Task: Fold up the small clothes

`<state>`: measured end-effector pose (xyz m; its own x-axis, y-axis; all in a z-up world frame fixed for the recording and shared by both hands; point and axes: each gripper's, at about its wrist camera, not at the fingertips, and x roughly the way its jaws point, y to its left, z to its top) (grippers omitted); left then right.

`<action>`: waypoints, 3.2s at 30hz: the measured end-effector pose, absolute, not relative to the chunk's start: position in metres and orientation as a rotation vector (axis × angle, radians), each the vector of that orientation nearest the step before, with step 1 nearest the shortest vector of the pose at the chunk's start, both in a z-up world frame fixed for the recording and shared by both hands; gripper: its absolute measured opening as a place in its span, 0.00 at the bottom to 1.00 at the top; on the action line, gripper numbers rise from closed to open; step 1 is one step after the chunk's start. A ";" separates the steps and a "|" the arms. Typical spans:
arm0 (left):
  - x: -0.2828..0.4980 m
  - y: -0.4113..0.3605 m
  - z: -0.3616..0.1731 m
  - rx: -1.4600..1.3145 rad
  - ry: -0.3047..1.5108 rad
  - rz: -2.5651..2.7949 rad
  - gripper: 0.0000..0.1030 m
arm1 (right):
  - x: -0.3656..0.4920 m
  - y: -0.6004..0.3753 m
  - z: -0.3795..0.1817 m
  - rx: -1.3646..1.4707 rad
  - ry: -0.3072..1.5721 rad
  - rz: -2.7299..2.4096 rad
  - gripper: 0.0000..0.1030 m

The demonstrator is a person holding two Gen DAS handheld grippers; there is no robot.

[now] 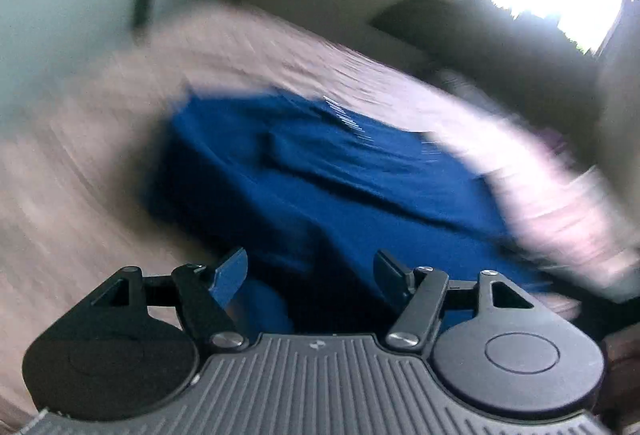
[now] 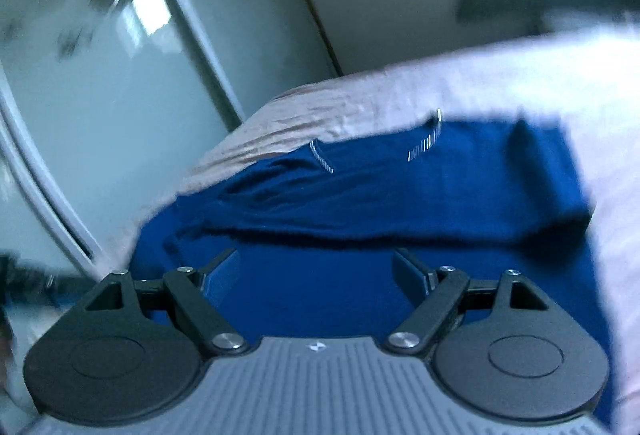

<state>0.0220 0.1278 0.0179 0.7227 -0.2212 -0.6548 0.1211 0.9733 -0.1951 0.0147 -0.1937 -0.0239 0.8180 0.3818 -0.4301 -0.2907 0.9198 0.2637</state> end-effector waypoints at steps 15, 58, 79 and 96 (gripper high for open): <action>0.017 0.109 0.005 0.114 0.667 -0.172 0.73 | -0.012 -0.127 -0.047 -0.057 0.693 0.699 0.57; 0.070 0.059 -0.017 0.012 0.769 -0.295 0.80 | 0.040 -0.306 -0.092 0.988 0.621 0.309 0.74; 0.072 0.057 -0.026 0.128 0.738 -0.286 0.82 | 0.062 -0.281 0.040 0.602 0.380 0.417 0.04; 0.074 0.064 -0.031 0.067 0.776 -0.294 0.84 | 0.024 -0.278 -0.089 0.982 0.708 0.316 0.79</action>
<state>0.0735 0.0641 -0.0311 0.6751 -0.2367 -0.6987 0.2858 0.9571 -0.0480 0.0244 -0.2778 -0.0894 0.7364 0.5444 -0.4016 0.0649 0.5341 0.8429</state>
